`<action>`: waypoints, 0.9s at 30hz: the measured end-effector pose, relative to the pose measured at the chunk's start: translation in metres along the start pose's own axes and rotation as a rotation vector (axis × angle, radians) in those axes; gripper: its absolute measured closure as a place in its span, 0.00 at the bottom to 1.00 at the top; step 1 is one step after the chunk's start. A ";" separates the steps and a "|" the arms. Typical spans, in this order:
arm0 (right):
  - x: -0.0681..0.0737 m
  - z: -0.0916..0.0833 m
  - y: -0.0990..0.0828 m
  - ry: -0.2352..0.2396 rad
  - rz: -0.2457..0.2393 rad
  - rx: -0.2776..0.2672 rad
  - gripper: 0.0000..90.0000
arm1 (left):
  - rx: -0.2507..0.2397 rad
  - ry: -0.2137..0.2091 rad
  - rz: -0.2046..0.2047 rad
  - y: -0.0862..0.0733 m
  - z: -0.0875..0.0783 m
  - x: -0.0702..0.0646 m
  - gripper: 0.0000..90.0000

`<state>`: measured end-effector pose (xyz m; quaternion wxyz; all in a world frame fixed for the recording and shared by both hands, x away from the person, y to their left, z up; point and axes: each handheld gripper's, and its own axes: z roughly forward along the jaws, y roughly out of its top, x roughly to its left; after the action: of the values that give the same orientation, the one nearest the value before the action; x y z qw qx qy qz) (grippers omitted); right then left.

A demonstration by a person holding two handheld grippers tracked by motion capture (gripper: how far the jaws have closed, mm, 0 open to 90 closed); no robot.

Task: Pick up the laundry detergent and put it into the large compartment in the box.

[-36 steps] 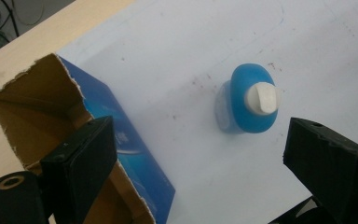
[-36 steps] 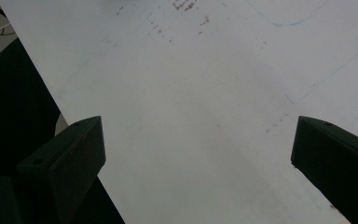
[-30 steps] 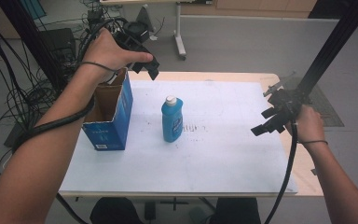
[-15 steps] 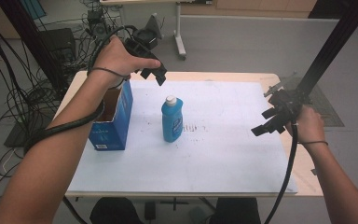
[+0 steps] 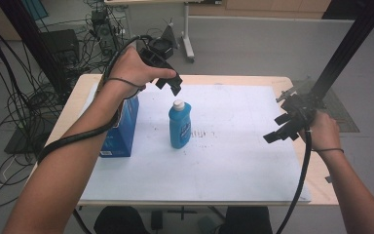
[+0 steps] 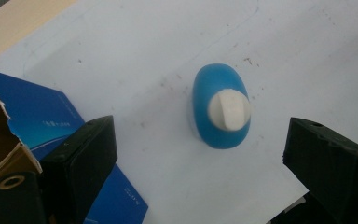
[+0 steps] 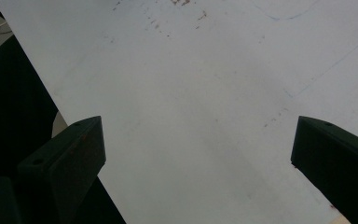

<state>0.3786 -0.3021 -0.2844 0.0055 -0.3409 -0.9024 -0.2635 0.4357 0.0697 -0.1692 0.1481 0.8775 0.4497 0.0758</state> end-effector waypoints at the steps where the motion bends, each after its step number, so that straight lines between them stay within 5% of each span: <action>1: 0.000 0.000 0.000 0.000 -0.001 0.000 0.03 | -0.001 -0.003 0.004 0.001 0.001 0.000 0.11; 27: -0.001 0.006 0.000 0.003 -0.014 0.001 0.03 | 0.015 -0.038 0.024 0.008 0.029 -0.012 0.11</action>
<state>0.3808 -0.3001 -0.2895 0.0051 -0.3341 -0.9048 -0.2638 0.4427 0.0499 -0.1935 0.1491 0.8852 0.4368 0.0575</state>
